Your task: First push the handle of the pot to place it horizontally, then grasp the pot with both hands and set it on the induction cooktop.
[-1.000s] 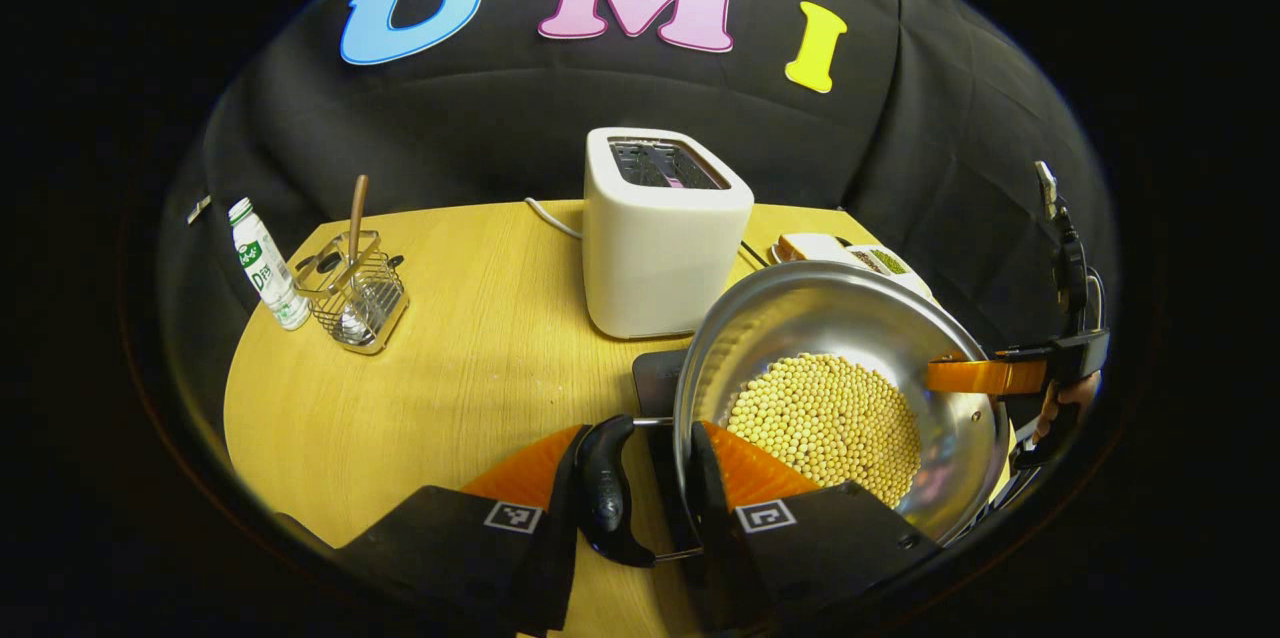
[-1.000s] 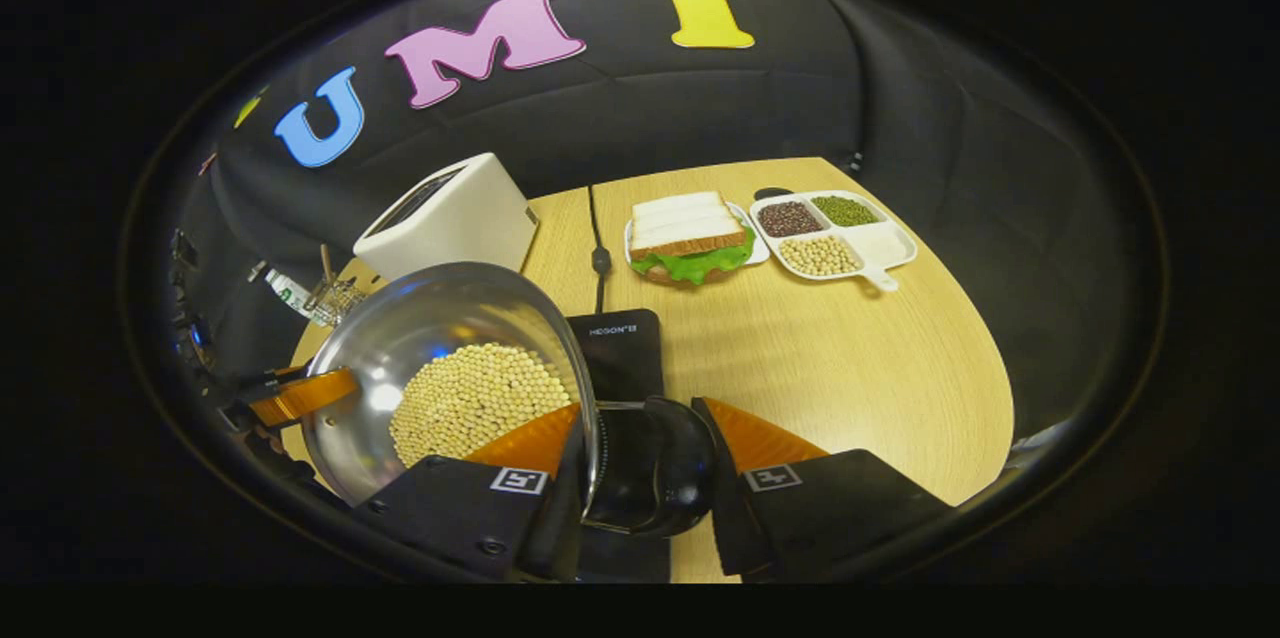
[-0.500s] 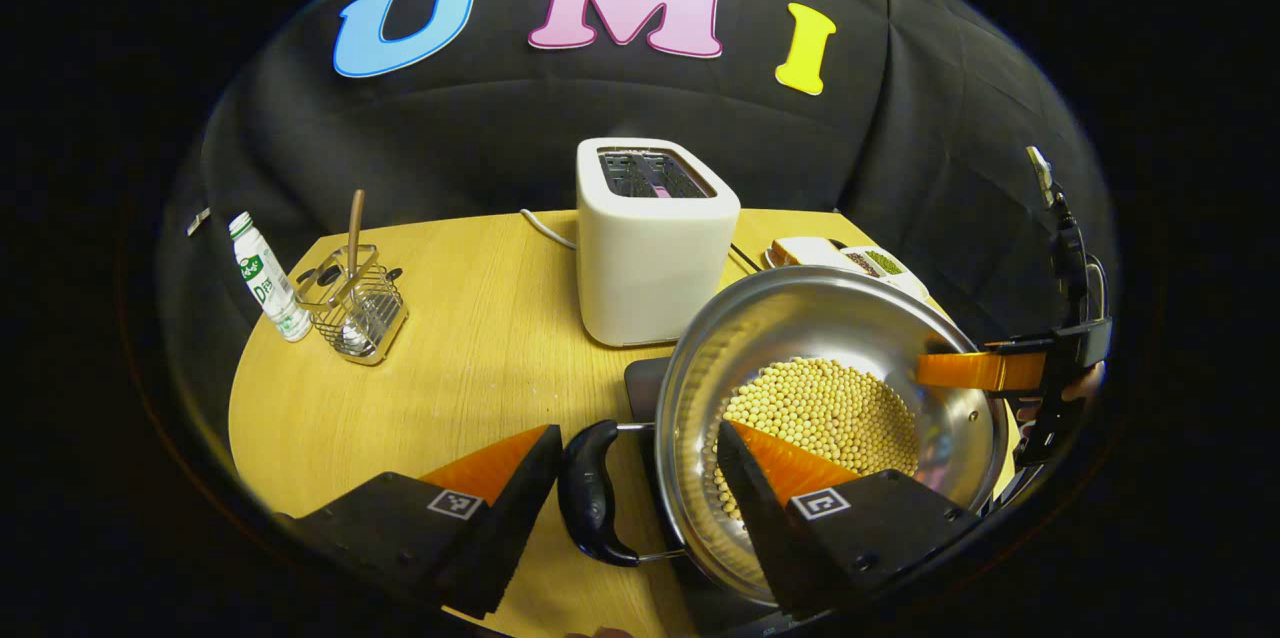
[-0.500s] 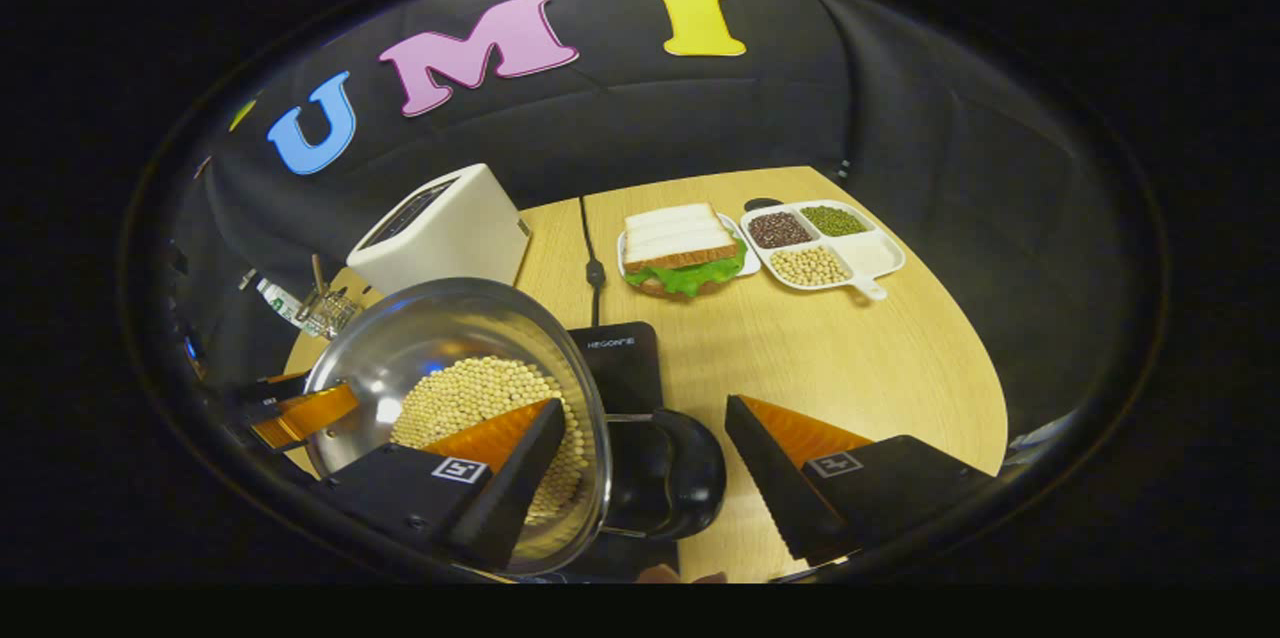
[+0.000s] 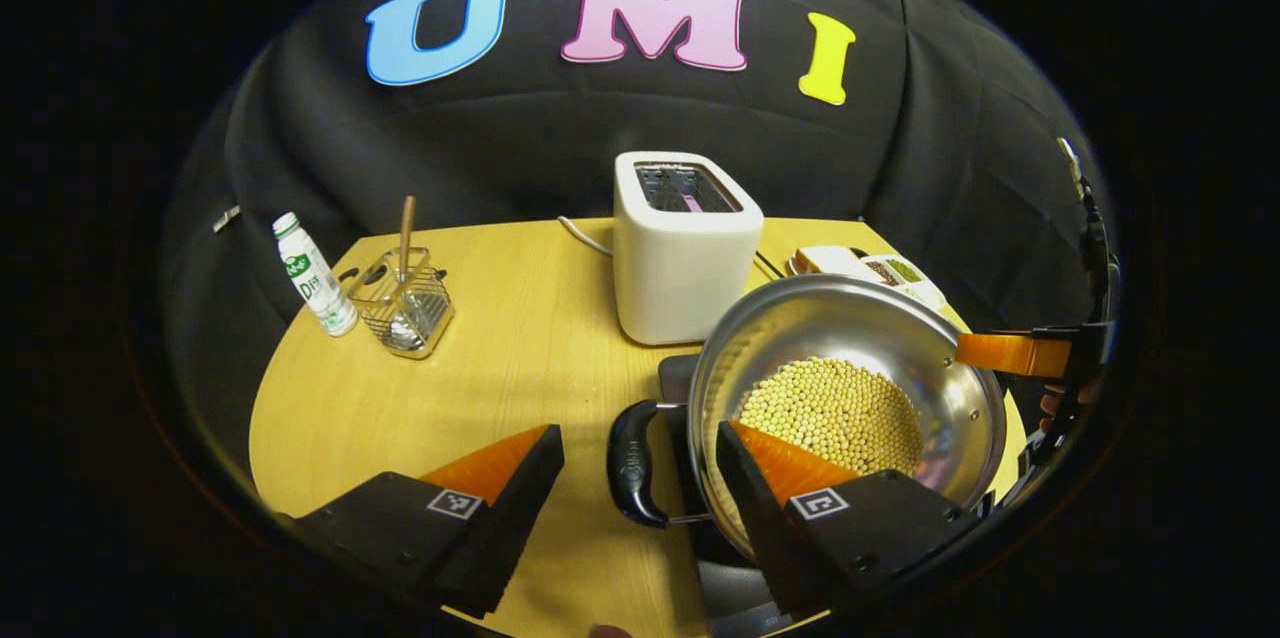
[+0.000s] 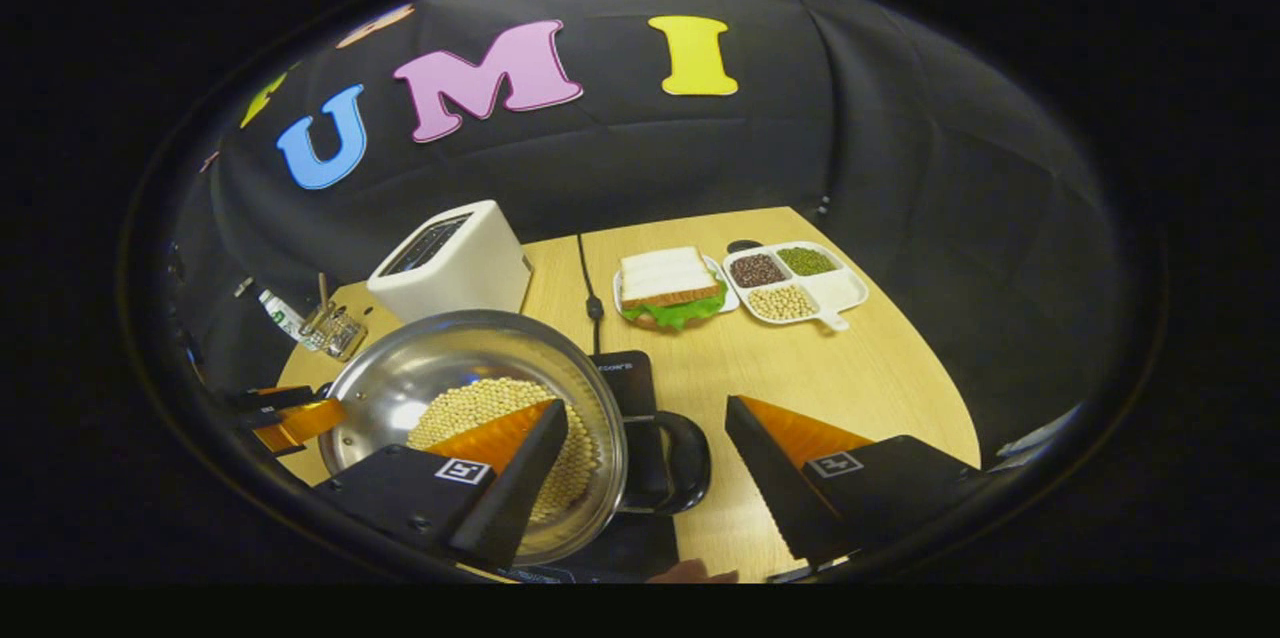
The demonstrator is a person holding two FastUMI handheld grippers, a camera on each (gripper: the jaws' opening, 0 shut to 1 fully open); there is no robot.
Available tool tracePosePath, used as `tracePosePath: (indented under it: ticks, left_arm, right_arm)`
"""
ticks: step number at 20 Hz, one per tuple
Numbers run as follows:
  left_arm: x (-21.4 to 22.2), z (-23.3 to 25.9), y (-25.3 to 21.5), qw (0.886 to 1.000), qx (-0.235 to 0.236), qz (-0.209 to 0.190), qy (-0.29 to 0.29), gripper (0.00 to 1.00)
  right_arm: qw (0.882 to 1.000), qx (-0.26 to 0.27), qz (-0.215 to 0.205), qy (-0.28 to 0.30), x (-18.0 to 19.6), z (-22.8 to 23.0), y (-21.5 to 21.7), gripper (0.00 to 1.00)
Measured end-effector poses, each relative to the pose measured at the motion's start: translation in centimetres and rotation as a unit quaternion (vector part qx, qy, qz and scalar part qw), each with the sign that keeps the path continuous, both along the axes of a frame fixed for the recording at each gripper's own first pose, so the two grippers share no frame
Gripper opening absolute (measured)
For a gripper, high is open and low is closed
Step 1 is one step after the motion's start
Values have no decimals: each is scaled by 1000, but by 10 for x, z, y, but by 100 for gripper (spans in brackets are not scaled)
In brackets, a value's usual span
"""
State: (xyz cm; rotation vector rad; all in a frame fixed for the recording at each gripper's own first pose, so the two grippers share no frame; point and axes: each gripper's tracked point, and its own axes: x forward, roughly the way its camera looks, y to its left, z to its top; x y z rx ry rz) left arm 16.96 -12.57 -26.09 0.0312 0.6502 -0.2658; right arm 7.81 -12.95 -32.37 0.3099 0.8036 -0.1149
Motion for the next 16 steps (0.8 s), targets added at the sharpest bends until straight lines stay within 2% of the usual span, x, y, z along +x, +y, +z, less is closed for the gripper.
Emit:
tracePosePath:
  ticks: [6, 11, 16]
  left_arm:
    - [-19, 59, 2, 997, -30, -8, -64, 95]
    - [-41, 116, 10, 991, -73, -11, -114, 95]
    - [-63, 162, 34, 984, -78, 0, -163, 95]
  right_arm:
    - [998, -21, 4, -62, -7, 65, 6, 98]
    - [990, -43, 20, -133, -17, 133, 23, 98]
    - [982, -58, -12, -182, -35, 184, 26, 98]
